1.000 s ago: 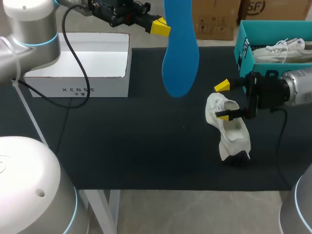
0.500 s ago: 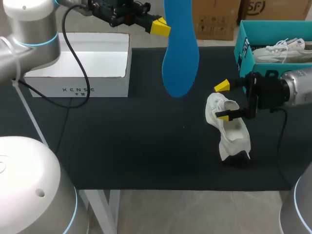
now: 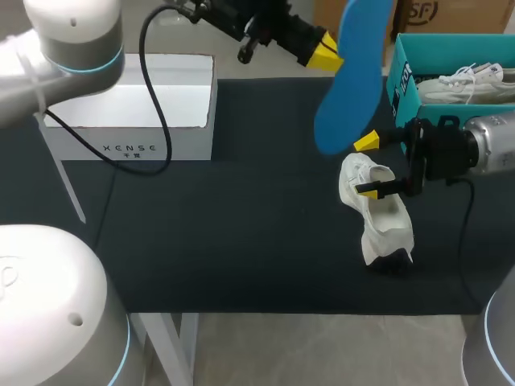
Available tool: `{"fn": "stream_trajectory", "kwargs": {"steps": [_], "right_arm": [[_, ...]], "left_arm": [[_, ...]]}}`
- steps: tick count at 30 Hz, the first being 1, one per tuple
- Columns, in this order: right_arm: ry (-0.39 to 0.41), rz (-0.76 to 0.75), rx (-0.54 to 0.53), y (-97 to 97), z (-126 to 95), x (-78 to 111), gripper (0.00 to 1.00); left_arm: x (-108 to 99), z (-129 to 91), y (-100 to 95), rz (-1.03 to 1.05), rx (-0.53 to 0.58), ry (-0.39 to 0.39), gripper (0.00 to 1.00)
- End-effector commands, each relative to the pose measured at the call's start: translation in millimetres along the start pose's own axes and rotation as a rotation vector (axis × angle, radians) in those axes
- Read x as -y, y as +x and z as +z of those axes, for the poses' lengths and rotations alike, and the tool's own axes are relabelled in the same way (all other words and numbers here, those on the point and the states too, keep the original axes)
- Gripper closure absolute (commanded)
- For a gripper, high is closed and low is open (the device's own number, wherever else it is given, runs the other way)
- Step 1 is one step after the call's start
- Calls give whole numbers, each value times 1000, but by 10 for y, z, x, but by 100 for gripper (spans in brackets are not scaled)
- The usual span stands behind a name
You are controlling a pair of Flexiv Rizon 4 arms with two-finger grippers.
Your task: Take the shoe out of the shoebox, open the shoe tongue, remove and reinsert the insole, then place the shoe into the shoebox
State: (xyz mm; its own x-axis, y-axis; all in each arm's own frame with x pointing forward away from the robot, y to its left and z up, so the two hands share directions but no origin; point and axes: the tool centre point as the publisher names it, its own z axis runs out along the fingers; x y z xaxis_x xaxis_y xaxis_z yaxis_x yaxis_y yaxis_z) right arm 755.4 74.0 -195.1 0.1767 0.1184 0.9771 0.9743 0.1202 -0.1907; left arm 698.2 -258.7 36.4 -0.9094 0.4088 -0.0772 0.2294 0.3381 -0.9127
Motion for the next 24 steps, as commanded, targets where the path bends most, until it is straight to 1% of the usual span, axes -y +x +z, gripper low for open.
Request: {"fn": "stream_trajectory", "kwargs": {"steps": [1,3,6,9,10,13,16,19,21,24], "right_arm": [[-2,0,0,-5,7,1,0],[-2,0,0,-5,7,1,0],[-2,0,0,-5,7,1,0],[-2,0,0,-5,7,1,0],[-2,0,0,-5,7,1,0],[-2,0,0,-5,7,1,0],[-2,0,0,-5,7,1,0],[-2,0,0,-5,7,1,0],[-2,0,0,-5,7,1,0],[-2,0,0,-5,7,1,0]], "left_arm": [[-44,79,200,127,173,-97,100],[-89,105,245,133,173,-90,100],[-197,167,325,137,135,-49,100],[-271,256,391,133,59,-22,100],[-305,286,413,131,24,16,100],[-370,385,474,152,-45,26,100],[-454,509,526,176,-84,28,100],[-508,631,559,202,-99,10,100],[-537,709,585,233,-95,-25,100],[-642,886,643,277,-88,-75,100]]}}
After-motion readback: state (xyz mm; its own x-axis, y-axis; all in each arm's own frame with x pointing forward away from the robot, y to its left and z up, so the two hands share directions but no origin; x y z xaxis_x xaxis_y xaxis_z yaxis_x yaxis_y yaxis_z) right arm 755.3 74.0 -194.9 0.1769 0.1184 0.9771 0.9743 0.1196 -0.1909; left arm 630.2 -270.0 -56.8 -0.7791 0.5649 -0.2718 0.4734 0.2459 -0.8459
